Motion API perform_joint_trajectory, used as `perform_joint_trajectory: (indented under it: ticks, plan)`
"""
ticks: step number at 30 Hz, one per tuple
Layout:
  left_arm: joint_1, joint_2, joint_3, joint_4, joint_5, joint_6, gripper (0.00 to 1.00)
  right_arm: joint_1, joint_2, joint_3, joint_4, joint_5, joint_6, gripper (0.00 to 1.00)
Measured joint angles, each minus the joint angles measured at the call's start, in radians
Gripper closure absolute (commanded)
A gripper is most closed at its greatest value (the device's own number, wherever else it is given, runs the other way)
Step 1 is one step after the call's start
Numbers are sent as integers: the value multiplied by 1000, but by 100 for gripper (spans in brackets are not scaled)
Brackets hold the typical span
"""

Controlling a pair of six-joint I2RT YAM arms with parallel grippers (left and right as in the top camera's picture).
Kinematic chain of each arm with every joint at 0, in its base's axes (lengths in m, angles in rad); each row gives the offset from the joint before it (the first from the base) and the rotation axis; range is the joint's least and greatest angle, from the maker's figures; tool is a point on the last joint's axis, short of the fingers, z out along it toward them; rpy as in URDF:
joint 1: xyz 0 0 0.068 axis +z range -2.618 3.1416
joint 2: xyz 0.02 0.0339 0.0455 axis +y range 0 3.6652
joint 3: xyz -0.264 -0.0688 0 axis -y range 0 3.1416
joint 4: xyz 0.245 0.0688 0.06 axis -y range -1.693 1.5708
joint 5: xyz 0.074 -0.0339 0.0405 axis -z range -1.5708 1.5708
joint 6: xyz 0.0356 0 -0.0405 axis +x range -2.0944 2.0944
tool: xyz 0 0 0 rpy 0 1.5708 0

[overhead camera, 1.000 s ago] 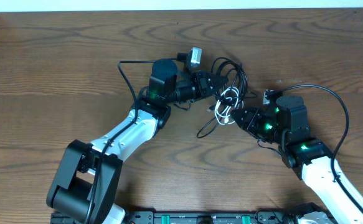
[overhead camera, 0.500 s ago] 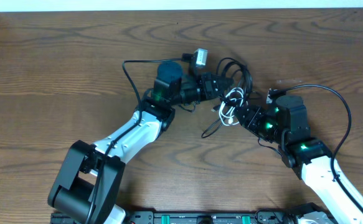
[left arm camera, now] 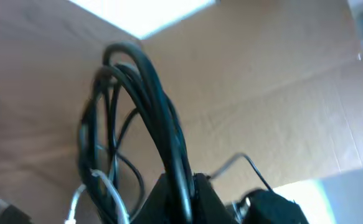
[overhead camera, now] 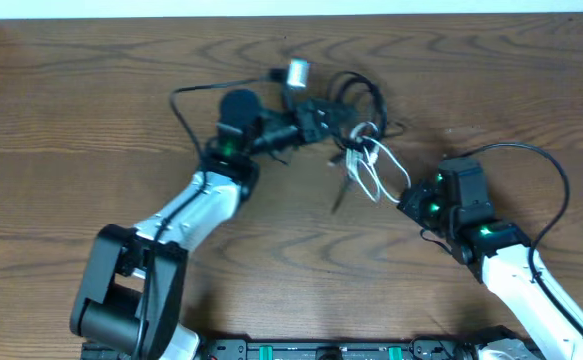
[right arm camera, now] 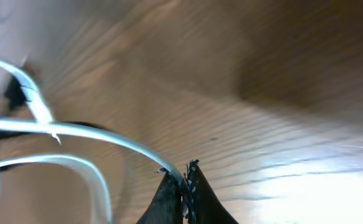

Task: Untangle cables
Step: 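Pull the white cable far rightward with the right gripper, stretching it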

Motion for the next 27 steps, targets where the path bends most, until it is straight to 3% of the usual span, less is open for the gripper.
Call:
perform_joint_trajectory:
  ticks: [9,17,22,27]
  plan:
    - [206,0,0,-37,18,4,92,-168,-139,1,-88,63,-71,98]
    - [227,0,0,-194,6,110,92,-281,-227,2,-152,96,-109,99]
    - [229,0,-2,-389,-130,185,92,-326,-272,2,-158,102,-138,99]
    - [229,0,-3,-533,-307,180,92,-341,-298,2,-162,100,-152,99]
